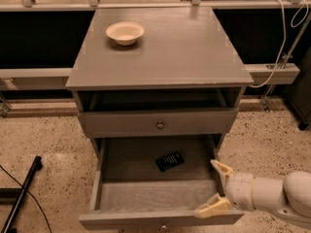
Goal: Pick rxbar blueberry from middle drawer and place on counter
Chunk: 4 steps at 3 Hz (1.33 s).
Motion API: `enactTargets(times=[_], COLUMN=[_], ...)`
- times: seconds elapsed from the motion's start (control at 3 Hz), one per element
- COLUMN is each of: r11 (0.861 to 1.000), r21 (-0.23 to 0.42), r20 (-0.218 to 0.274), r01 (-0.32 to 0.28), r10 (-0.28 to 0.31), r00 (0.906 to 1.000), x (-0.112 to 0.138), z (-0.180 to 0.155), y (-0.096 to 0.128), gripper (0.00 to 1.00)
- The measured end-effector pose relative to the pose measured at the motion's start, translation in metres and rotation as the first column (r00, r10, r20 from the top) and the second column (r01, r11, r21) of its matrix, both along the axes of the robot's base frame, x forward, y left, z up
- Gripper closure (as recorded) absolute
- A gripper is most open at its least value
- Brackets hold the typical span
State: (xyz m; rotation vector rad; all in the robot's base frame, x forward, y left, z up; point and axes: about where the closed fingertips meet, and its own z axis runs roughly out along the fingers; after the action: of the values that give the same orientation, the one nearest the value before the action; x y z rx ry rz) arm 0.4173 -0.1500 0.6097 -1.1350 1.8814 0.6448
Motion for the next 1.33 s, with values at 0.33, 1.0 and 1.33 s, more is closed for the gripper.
enactTargets(times=[0.33,1.0,1.33], r11=[1.000,0.998,0.999], r21=[-0.020,-0.025,0.028], r20=[0.010,0.240,0.225], r01=[-0.016,-0.050,-0.030], r10=[0.017,0.055,0.023], r00=[0.9998,0.9693,0.9740], x=[0.013,0.097,0.106], z=[-0.012,-0.085,-0.110], y=[0.034,0.094,0.097], gripper=[0.00,0.00,0.00])
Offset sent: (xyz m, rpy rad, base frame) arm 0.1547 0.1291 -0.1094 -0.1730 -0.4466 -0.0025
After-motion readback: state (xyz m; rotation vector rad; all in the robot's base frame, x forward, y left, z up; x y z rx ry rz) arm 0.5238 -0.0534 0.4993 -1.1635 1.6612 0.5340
